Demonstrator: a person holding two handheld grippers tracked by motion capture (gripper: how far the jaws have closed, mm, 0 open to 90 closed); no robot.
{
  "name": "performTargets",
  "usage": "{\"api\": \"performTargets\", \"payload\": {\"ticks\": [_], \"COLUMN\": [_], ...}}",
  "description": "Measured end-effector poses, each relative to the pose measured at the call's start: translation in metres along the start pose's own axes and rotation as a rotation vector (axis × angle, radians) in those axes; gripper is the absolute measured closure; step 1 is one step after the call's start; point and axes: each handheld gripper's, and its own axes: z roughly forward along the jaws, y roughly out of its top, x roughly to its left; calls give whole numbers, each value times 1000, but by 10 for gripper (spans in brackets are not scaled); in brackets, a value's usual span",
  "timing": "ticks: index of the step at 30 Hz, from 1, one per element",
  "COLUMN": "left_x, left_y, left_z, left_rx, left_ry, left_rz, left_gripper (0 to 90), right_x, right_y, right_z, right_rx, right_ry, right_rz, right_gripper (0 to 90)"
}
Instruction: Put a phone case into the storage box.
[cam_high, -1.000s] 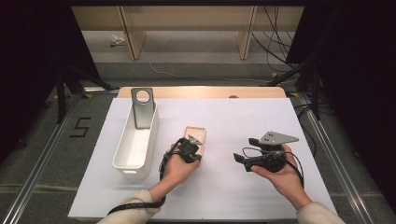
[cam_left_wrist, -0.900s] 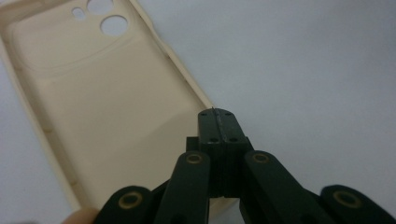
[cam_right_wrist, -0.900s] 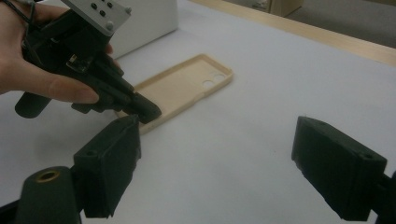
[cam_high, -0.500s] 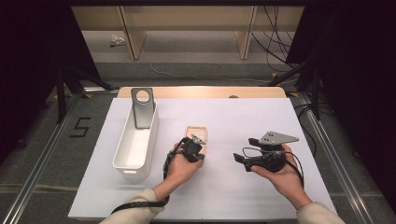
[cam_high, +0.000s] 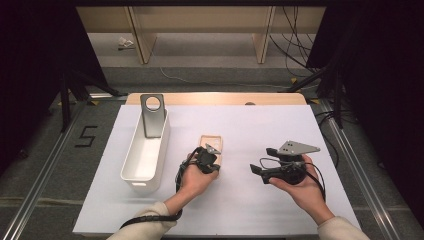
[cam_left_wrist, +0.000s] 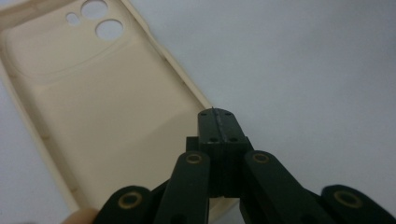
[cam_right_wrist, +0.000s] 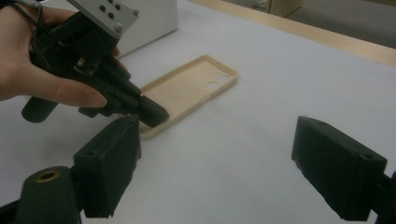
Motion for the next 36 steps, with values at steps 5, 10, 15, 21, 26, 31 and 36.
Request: {"api": "performTargets", "payload": {"ticks": [5, 10, 15, 21, 26, 31, 36], "left_x": [2, 2, 9, 17, 20, 20, 20], "left_y": [0, 4, 4, -1, -1, -2, -3], "left_z": [-6, -22, -36, -44, -50, -55, -58], "left_rx": [-13, -53, -89, -103, -121, -141, -153], "left_ry": [1, -5, -7, -16, -7, -5, 1], "left_rz": [4, 33, 67, 84, 96, 106, 116], "left_gripper": [874, 803, 705, 613, 558, 502, 455], "right_x": [-1, -1, -1, -1, -1, -1, -1], "right_y": [0, 0, 0, 0, 0, 0, 0], "right_z": [-1, -1, -1, -1, -2, -2, -2], "right_rx": [-5, -5, -6, -4, -4, -6, -6], "right_ry": [-3, -3, -4, -5, -4, -4, -5], "right_rz": [1, 1, 2, 1, 4, 4, 4], "right_gripper": [167, 167, 166, 166, 167, 166, 166]}}
